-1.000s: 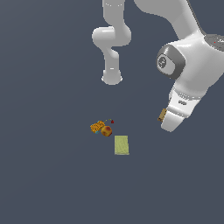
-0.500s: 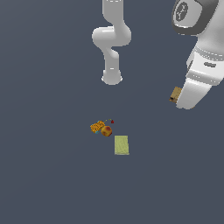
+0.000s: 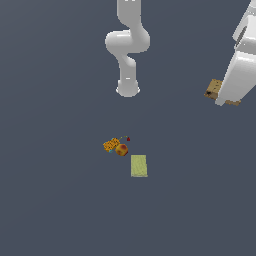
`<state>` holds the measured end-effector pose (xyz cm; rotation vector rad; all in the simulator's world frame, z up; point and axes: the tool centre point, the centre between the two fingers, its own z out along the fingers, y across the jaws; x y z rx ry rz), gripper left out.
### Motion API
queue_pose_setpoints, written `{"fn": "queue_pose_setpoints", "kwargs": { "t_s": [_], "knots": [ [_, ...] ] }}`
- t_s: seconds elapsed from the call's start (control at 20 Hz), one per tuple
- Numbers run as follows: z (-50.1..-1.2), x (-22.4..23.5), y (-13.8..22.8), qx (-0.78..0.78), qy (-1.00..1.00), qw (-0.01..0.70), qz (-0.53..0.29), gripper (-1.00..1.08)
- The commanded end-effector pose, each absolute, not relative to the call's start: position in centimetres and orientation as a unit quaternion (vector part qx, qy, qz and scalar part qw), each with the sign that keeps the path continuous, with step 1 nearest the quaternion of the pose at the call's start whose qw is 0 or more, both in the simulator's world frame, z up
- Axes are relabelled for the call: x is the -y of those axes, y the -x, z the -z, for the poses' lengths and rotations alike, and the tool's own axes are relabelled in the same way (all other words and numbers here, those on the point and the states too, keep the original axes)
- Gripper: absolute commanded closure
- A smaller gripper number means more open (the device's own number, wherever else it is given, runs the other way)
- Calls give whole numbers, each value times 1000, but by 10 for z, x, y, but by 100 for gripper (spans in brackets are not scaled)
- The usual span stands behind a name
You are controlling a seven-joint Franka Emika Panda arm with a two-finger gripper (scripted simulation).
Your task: Pick up a designated object from a clutter of objects.
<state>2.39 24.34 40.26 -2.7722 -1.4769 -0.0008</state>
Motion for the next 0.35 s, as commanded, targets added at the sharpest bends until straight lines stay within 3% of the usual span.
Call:
{"fn": "queue_pose_setpoints", "kwargs": {
  "t_s": [0.0,0.3],
  "knots": [
    [-412,-244,-24,470,883,0,0,108],
    [-420,-244,-25,470,883,0,0,108]
  ]
}}
